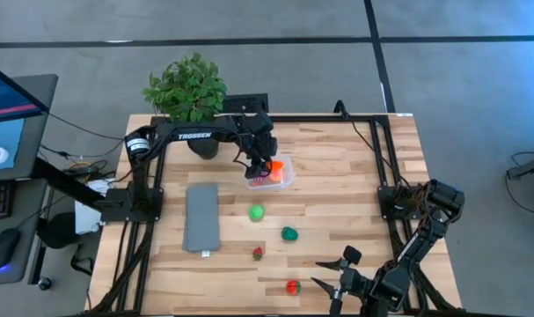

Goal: Pick and placing Produce into tupperware
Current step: Put the carrot into the transparent container, then put the small strawberry into the transparent container

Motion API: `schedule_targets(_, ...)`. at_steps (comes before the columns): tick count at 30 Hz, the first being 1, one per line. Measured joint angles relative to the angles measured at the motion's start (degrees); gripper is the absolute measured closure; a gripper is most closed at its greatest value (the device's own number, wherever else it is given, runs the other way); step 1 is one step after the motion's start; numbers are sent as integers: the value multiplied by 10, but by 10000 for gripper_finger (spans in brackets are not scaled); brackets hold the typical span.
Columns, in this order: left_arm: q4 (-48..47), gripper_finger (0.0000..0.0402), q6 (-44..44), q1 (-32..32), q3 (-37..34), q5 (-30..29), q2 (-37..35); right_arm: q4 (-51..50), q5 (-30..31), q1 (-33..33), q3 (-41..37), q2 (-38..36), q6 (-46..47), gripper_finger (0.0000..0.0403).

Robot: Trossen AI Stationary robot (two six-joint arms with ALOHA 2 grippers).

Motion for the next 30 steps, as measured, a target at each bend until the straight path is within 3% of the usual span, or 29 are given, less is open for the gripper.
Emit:
schedule_targets(14,-12,247,0,-18,0,-25,0,2,-1,0,0,0,2,170)
schedule_targets(30,-18,208,1,-22,0,-36,0,2,-1,0,0,0,4,170)
